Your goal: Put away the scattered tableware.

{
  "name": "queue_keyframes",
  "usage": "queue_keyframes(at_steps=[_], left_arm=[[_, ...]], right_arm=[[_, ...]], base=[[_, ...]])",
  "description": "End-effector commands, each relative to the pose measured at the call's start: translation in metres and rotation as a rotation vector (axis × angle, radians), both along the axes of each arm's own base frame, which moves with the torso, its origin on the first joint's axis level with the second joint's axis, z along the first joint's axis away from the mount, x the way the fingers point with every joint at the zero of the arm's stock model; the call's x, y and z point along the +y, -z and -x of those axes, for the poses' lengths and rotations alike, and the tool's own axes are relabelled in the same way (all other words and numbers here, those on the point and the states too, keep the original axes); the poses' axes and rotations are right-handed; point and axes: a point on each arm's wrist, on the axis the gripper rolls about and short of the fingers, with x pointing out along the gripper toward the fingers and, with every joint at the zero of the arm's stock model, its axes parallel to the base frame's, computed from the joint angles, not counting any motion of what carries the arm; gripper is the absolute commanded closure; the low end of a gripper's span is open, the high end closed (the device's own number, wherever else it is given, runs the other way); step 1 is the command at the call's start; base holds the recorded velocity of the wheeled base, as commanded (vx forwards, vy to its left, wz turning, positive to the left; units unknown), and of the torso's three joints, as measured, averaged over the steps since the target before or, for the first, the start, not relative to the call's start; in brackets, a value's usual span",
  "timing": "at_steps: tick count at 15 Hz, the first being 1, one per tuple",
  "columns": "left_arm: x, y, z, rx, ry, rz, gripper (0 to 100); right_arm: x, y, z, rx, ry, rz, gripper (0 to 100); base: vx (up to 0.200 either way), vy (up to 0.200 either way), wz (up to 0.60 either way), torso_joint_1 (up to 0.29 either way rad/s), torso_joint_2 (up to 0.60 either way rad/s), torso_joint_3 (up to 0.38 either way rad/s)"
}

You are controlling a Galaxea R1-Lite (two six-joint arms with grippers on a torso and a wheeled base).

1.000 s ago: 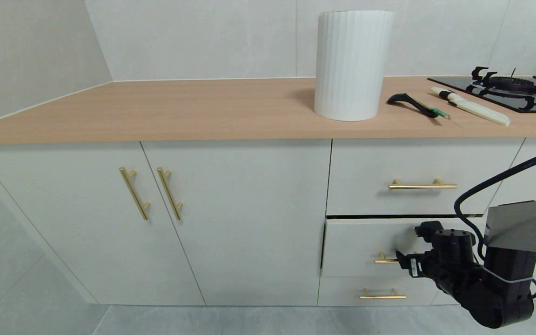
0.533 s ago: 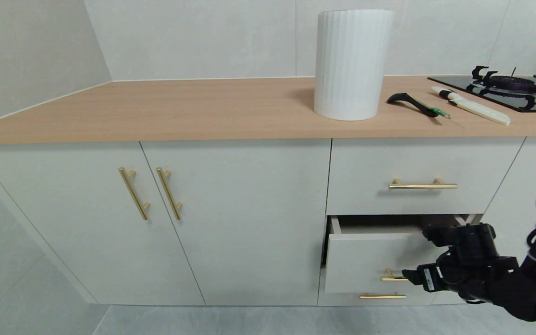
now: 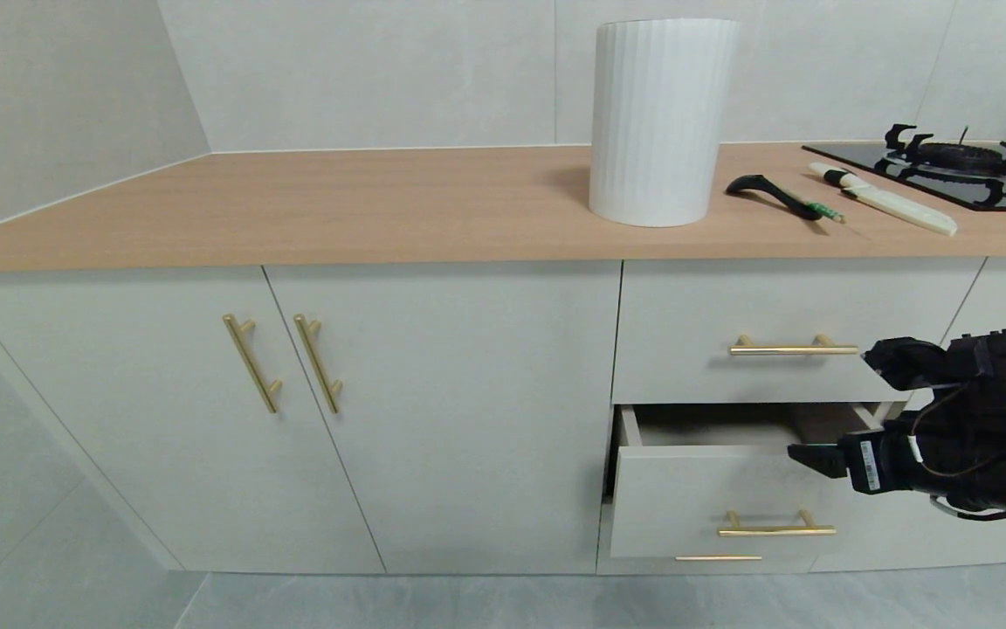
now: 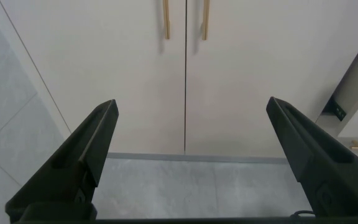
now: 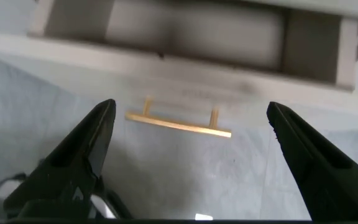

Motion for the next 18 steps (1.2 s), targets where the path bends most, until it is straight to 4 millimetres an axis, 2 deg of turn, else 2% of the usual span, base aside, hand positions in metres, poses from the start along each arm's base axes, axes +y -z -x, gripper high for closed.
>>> queue_keyframes(at_steps=[1,4,10,13,16,18], left_arm=[[0.0,0.0,0.0,0.001,0.0,0.001,0],[0.0,-0.001,0.0,-0.001,0.0,0.001,0],[0.0,0.0,0.0,0.001,0.0,0.001,0],[0.0,0.0,0.0,0.001,0.0,0.001,0],[0.0,0.0,0.0,0.001,0.0,0.001,0],[0.0,0.0,0.0,0.001,0.0,0.001,0]], right_arm=[[0.002,0.01,-0.013,0.004,0.009,0.003,0],[0.008,0.036,-0.034,-0.003,0.07,0.021,0],[0.028,0.073,-0.052,-0.007,0.09,0.038,0],[0.03,0.074,-0.05,-0.03,0.101,0.047,0],[0.028,0.062,-0.042,-0.052,0.098,0.043,0],[0.025,0.05,-0.03,-0.006,0.088,0.055,0]], base=[[0.0,0.0,0.0,0.0,0.0,0.0],[0.0,0.0,0.0,0.0,0.0,0.0],[0.0,0.0,0.0,0.0,0.0,0.0],[0.0,0.0,0.0,0.0,0.0,0.0],[0.0,0.0,0.0,0.0,0.0,0.0],[0.0,0.0,0.0,0.0,0.0,0.0]])
